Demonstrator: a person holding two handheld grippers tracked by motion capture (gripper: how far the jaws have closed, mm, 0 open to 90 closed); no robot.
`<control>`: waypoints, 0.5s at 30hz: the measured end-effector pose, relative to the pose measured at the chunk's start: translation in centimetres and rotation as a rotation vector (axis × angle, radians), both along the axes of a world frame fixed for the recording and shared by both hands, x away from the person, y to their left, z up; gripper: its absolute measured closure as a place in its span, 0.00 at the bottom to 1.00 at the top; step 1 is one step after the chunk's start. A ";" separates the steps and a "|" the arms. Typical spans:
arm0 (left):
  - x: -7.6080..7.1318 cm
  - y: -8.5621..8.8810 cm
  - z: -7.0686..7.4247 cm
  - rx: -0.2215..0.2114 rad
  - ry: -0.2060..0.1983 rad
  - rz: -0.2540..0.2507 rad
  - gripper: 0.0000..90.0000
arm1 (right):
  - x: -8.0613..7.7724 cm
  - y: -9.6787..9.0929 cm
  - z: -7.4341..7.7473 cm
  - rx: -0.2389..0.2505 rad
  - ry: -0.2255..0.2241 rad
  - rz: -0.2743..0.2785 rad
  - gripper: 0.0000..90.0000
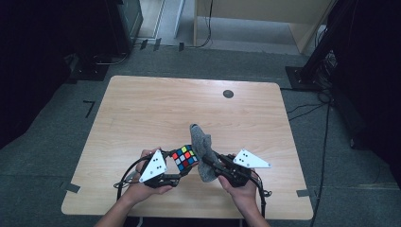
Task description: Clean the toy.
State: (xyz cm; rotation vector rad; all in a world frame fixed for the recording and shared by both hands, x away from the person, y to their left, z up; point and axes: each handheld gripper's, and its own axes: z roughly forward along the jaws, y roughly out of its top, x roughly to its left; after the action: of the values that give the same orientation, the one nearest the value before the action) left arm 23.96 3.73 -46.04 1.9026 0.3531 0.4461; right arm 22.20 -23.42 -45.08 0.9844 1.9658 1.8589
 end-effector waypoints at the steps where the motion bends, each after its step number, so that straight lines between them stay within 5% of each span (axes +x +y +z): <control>1: -0.1 -0.3 -0.2 0.019 -0.009 -0.001 0.38 | -0.4 0.4 0.5 0.021 -0.026 0.030 0.78; 4: -0.3 -0.5 -0.3 0.027 -0.008 -0.001 0.38 | -0.6 0.6 0.5 0.010 -0.032 0.019 0.78; 8: 0.1 0.3 0.2 -0.029 0.006 0.021 0.38 | 0.2 -0.1 -0.6 -0.013 0.020 -0.029 0.79; 11: 0.9 1.6 0.8 -0.141 0.061 0.067 0.38 | 0.7 -0.6 -1.3 -0.028 0.035 -0.044 0.79; 15: 1.4 2.6 1.3 -0.274 0.136 0.056 0.38 | 0.5 0.4 -1.7 -0.088 -0.013 -0.004 0.79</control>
State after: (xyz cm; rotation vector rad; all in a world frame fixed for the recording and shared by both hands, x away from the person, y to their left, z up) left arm 25.32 6.36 -44.70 1.6616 0.5308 0.2894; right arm 22.66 -22.97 -46.82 0.9477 2.0181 1.7555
